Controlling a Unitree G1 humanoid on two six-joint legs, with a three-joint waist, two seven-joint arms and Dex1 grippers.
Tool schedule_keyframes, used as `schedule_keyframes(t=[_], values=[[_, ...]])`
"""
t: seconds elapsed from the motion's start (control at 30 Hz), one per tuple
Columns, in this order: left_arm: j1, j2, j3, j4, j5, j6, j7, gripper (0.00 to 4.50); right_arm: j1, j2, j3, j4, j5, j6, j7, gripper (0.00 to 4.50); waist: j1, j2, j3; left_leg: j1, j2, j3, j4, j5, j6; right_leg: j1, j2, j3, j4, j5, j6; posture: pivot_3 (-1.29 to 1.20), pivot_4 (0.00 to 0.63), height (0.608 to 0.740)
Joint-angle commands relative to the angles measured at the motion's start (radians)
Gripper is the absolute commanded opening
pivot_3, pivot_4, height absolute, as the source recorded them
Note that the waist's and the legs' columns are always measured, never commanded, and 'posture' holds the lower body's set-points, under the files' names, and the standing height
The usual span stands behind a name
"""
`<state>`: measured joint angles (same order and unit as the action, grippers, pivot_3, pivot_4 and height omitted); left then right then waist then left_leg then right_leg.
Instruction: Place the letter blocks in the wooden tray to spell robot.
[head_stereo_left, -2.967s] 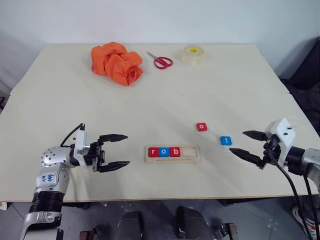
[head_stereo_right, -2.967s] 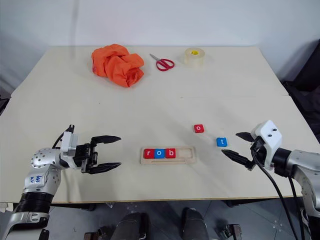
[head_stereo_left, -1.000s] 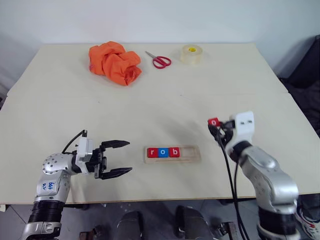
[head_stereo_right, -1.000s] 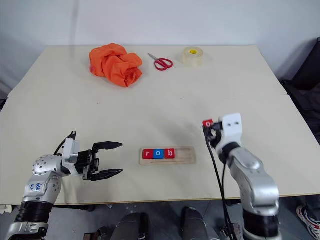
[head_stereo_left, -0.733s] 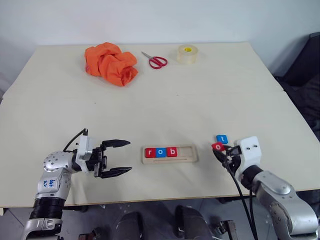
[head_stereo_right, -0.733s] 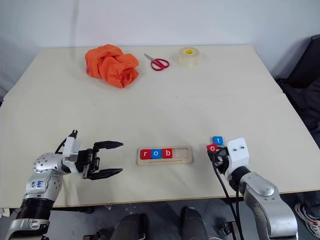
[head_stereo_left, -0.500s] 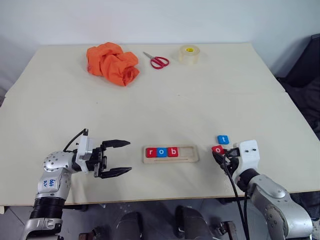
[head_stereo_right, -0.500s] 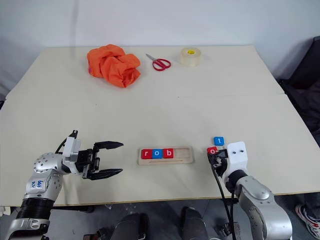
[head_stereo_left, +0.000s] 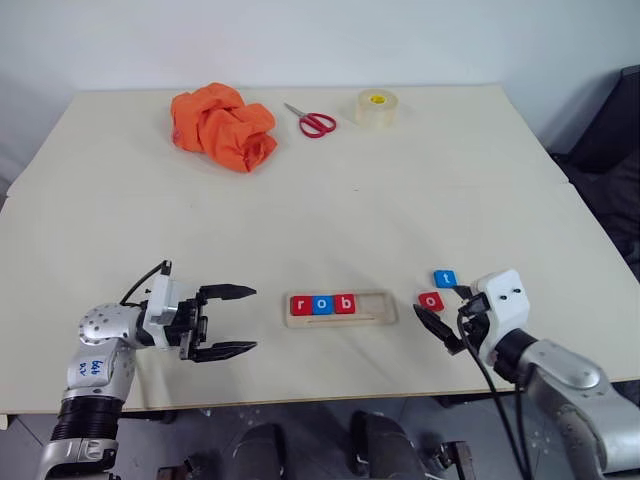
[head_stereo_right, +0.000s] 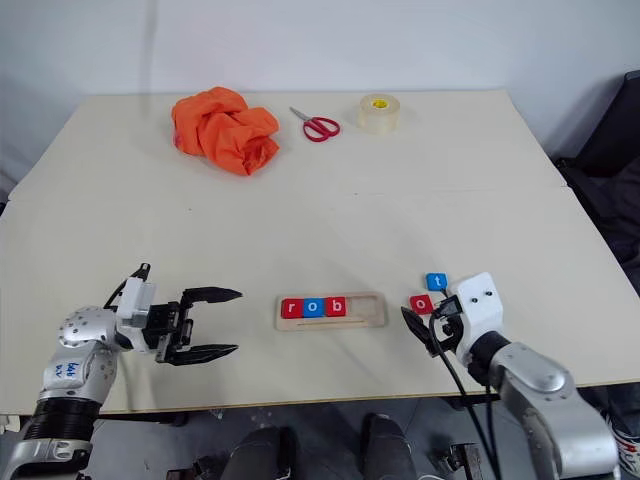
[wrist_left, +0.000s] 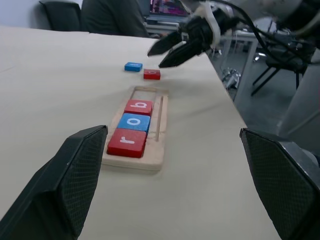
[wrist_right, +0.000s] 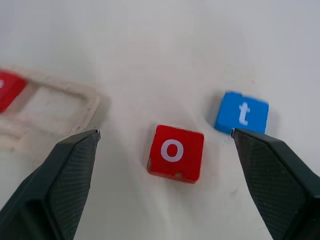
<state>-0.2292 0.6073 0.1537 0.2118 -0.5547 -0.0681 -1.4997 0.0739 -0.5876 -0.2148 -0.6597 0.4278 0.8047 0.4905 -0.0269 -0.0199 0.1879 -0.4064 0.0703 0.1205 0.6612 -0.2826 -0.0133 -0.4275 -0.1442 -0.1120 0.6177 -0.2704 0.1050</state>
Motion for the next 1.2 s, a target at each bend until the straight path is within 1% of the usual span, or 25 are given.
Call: schedule_keyframes(t=[0.03,0.1,0.13,0.2,0.3,0.47,0.57,0.83,0.93,1.17,1.2], values=[[0.002,0.02,0.035,0.013,-0.029,-0.025,-0.044,4.5,-0.035,-0.128,-0.022,0.033,0.028,-0.085,0.178,4.46,0.001,0.0,0.0,0.0,0.0,0.0,0.0,0.0,0.0,0.0,0.0,0.0,0.0,0.0,0.0,0.0,0.15,0.74],[-0.001,0.024,0.042,0.026,-0.041,-0.027,-0.063,4.5,-0.067,-0.207,-0.004,0.092,0.015,-0.128,0.26,4.46,0.001,0.0,0.0,0.0,0.0,0.0,0.0,0.0,0.0,0.001,0.0,0.0,-0.001,0.0,0.0,0.0,0.15,0.74],[-0.001,0.028,0.045,0.035,-0.041,-0.035,-0.074,4.5,-0.098,-0.257,0.024,0.143,-0.003,-0.17,0.325,4.46,0.0,0.0,0.0,0.0,0.0,0.0,0.0,0.0,0.0,0.001,0.0,0.0,0.0,0.0,0.0,0.0,0.15,0.74],[-0.004,0.034,0.045,0.054,-0.036,-0.055,-0.088,4.5,-0.148,-0.323,0.075,0.224,-0.032,-0.237,0.42,4.46,0.0,0.0,0.0,0.0,0.0,0.0,0.0,0.0,0.0,0.0,0.0,0.0,0.0,0.0,0.0,0.0,0.15,0.74],[-0.005,0.024,0.051,0.062,-0.044,-0.097,-0.088,4.5,-0.248,-0.374,0.165,0.36,-0.075,-0.339,0.545,4.46,0.0,0.0,0.0,0.0,0.0,0.001,0.0,0.0,0.0,0.0,0.0,0.0,0.0,0.0,0.0,0.0,0.15,0.74],[0.017,0.011,0.048,0.042,-0.053,-0.148,-0.069,4.5,-0.413,-0.379,0.298,0.547,-0.156,-0.456,0.689,4.46,0.0,0.0,0.0,0.0,0.0,0.002,0.001,0.0,0.0,0.0,0.0,0.0,0.0,0.0,0.001,0.0,0.15,0.74],[0.049,0.011,0.045,0.012,-0.059,-0.157,-0.06,4.5,-0.469,-0.371,0.351,0.627,-0.191,-0.509,0.753,4.46,0.0,0.0,0.0,0.0,0.0,0.002,0.001,0.0,0.0,0.0,0.0,0.0,0.0,0.0,0.001,0.0,0.15,0.74],[0.121,0.019,0.061,-0.059,-0.064,-0.146,-0.017,4.5,-0.569,-0.328,0.441,0.795,-0.295,-0.623,0.815,4.46,-0.001,0.0,0.0,0.0,0.0,0.002,0.002,0.0,-0.001,0.0,0.0,0.0,0.001,0.0,0.001,0.0,0.15,0.74],[0.132,0.019,0.064,-0.072,-0.066,-0.143,-0.013,4.5,-0.6,-0.314,0.465,0.846,-0.335,-0.652,0.817,3.89,-0.001,0.0,0.0,0.0,0.0,0.002,0.003,0.0,-0.001,0.0,0.0,0.0,0.001,0.0,0.001,0.0,0.15,0.74],[0.127,0.02,0.069,-0.075,-0.069,-0.129,-0.012,4.5,-0.631,-0.29,0.467,0.881,-0.354,-0.653,0.814,1.56,-0.001,0.0,0.0,0.001,0.001,0.002,0.004,0.0,-0.001,0.001,0.0,0.0,0.002,0.001,0.0,0.0,0.15,0.74],[0.124,0.02,0.069,-0.072,-0.07,-0.128,-0.013,4.5,-0.634,-0.288,0.464,0.88,-0.354,-0.65,0.812,1.44,-0.001,0.0,0.0,0.001,0.001,0.002,0.004,0.0,-0.001,0.001,0.0,0.0,0.003,0.001,0.0,0.0,0.15,0.74]])
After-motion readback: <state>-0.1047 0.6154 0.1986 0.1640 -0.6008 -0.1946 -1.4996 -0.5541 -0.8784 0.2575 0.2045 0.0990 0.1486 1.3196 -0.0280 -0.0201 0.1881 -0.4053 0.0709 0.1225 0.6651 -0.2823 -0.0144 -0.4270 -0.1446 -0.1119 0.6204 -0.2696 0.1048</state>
